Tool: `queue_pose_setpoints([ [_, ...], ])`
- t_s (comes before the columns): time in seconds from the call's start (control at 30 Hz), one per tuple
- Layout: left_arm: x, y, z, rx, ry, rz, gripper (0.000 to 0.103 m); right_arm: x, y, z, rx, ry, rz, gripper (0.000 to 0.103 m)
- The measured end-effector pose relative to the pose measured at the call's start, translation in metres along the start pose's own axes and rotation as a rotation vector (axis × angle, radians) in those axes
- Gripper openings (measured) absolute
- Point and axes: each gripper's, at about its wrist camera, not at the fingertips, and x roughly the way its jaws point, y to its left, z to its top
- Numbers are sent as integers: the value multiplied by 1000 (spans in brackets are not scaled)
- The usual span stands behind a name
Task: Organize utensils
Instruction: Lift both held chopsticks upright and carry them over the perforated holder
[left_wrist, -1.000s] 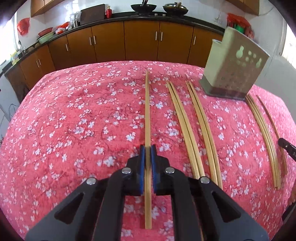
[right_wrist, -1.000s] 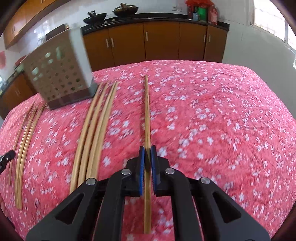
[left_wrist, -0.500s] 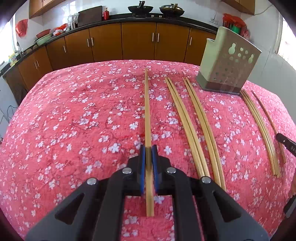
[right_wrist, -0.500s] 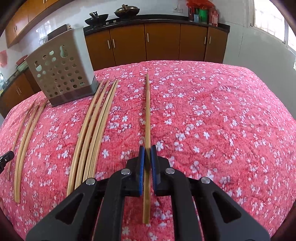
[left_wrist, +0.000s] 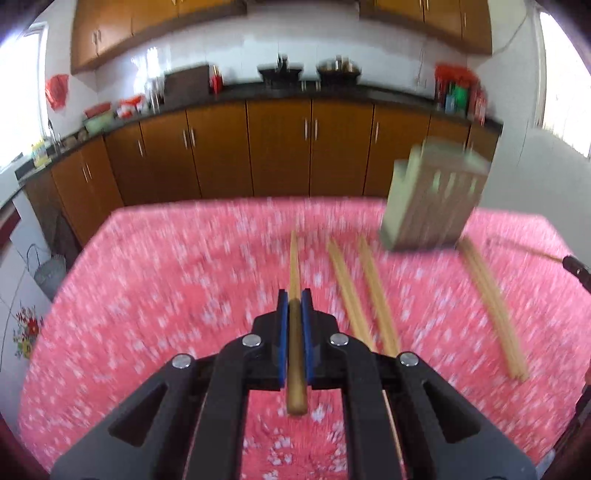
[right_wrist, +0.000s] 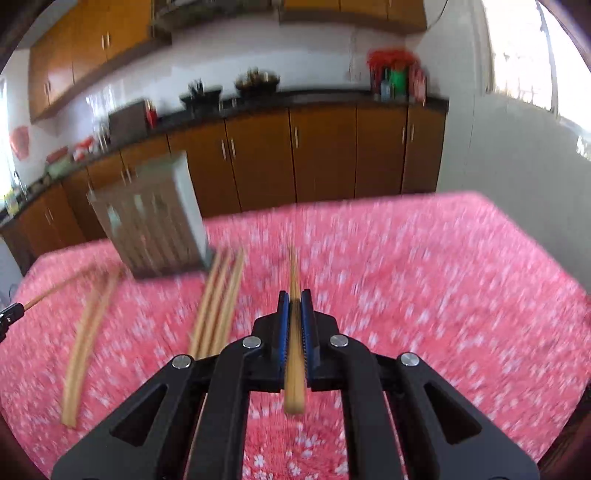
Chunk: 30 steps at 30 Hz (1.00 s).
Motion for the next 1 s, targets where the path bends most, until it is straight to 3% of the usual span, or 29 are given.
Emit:
queue_pose_setpoints([
  [0.13,-26,4,31,-35,-101,-15,9,-22,1,25,8,-98,17,8],
  [0.47,-42,7,76,-35,-173,-15,8,-38,1,67,27,-208,51,8],
  [0.77,-83,-24,150,-19,-310,-136,9,-87,26,138,69,-450,198,8],
  [1.0,-73,-67,173,5,-279,-252,8,-63,61,147,14,-421,274,8],
])
